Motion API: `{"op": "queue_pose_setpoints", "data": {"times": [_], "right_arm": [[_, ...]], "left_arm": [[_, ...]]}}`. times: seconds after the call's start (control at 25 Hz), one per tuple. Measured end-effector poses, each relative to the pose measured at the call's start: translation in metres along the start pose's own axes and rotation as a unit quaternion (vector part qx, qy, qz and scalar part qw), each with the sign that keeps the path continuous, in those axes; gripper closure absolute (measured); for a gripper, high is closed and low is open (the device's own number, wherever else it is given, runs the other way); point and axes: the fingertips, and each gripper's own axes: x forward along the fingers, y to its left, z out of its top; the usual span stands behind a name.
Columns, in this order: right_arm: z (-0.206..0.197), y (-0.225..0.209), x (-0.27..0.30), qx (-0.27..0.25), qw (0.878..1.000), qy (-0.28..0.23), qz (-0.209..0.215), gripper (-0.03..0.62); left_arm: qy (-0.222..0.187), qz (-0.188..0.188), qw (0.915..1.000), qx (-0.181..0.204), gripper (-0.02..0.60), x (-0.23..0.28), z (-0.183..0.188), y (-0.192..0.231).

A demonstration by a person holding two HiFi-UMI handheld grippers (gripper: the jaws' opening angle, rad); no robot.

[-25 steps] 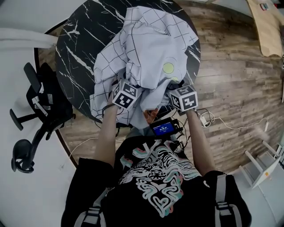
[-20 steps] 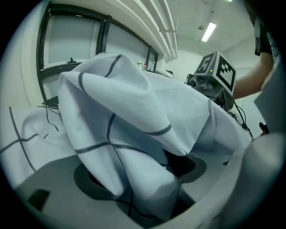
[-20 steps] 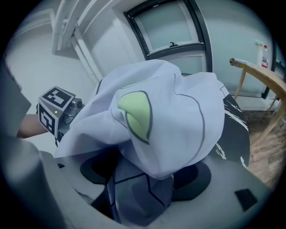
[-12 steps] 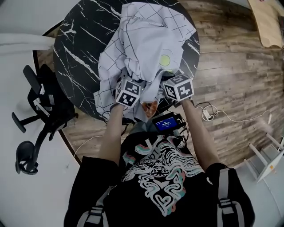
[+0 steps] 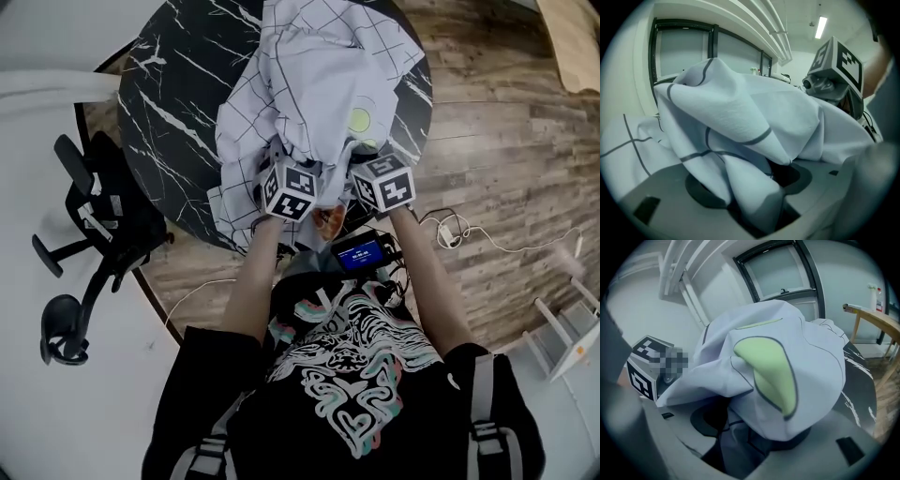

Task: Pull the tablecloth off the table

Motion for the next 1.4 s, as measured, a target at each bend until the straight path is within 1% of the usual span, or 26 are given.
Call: {"op": "queue_pose_setpoints", "data": {"times": [0.2,0.36,0.44,0.6,0.68,0.84,1.12,1.4], "right_arm": [[0.000,0.001,0.000,-0.015,1.000,-0.015,-0.005,0.333],[0.002,0.001,-0.001,-0.020,0.999,-0.044,-0.004,0.333],[0.003,0.003,-0.003,-0.027,0.998,-0.052,0.004,0.351],[0.010,0.010,-0.006,-0.051,0.996,-0.067,0.026,0.379],[0.016,0.013,-0.009,-0.058,0.995,-0.081,0.031,0.392],[0.027,0.022,-0.017,-0.062,0.991,-0.114,0.029,0.411],[0.044,0.035,-0.028,-0.097,0.984,-0.145,0.024,0.424],[0.063,0.051,-0.043,-0.119,0.976,-0.183,0.023,0.427]], "left_arm": [[-0.003,0.002,1.0000,-0.006,0.259,0.000,0.000,0.000],[-0.005,0.002,0.9999,-0.013,0.261,0.000,0.001,0.000],[-0.010,-0.002,0.9998,-0.015,0.269,-0.002,0.002,-0.002],[-0.031,0.000,0.9993,-0.021,0.306,-0.007,0.008,-0.004],[-0.045,0.005,0.9987,-0.022,0.321,-0.011,0.012,-0.003],[-0.073,0.013,0.9969,-0.024,0.350,-0.024,0.021,0.000],[-0.095,0.026,0.9949,-0.024,0.371,-0.040,0.034,0.004],[-0.123,0.041,0.9913,-0.027,0.395,-0.063,0.048,0.009]]}}
